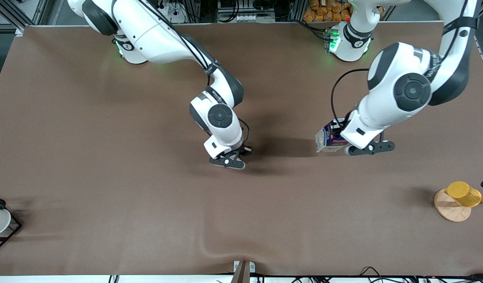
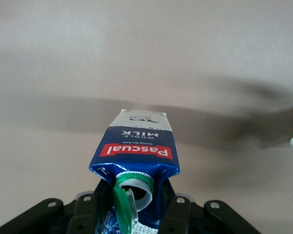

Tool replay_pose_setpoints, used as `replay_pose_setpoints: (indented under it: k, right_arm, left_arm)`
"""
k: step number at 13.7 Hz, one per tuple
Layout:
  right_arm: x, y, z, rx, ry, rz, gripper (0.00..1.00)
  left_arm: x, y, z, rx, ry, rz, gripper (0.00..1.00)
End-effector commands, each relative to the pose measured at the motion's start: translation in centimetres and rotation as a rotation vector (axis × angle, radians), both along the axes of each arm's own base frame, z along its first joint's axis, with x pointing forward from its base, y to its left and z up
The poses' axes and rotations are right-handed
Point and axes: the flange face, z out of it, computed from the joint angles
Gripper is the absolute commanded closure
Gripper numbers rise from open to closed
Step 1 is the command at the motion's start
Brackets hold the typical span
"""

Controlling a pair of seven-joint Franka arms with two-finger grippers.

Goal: Place milk next to cup
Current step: 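Carry the milk with the left gripper while the right gripper carries the mug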

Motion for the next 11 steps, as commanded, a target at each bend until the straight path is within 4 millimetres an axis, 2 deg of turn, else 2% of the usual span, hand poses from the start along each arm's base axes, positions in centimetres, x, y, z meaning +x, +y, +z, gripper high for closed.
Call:
replay_pose_setpoints:
  k: [1,2,3,4,5,8,9,11]
  right_arm:
    - [-0.5,1.4,0.2,0.015,0.019,-0.053,1.0]
    - [-0.9,1.7,0.0,0.014,0.022,-0.081,0.83]
    - [-0.9,1.7,-0.2,0.013,0.025,-0.096,0.44]
    - [-1.0,1.8,-0.1,0.014,0.024,-0.102,0.0]
    - [-1.1,2.0,0.2,0.016,0.02,-0.095,0.0]
    - [0.5,0.6,2.6,0.034,0.002,-0.119,0.0]
    - [1.1,-0.1,3.8,0.041,0.0,-0.132,0.0]
    - [2.5,-2.1,5.4,0.052,0.033,-0.177,0.0]
  left_arm:
    - [-1.2,-3.4,-0.7,0.028,0.016,0.032,0.79]
    - [-1.5,-4.3,-1.1,0.03,0.024,0.025,0.79]
    - [-1.9,-5.2,-1.2,0.031,0.024,0.02,0.79]
    - [-2.0,-5.6,-1.0,0.032,0.02,0.026,0.79]
    - [-2.0,-5.7,-0.7,0.029,0.014,0.029,0.79]
    - [-2.1,-6.6,0.0,0.012,0.008,0.019,0.79]
    - [-2.5,-7.3,0.1,0.006,0.011,0.018,0.79]
    - [-3.7,-10.0,0.4,0.002,0.008,0.025,0.8]
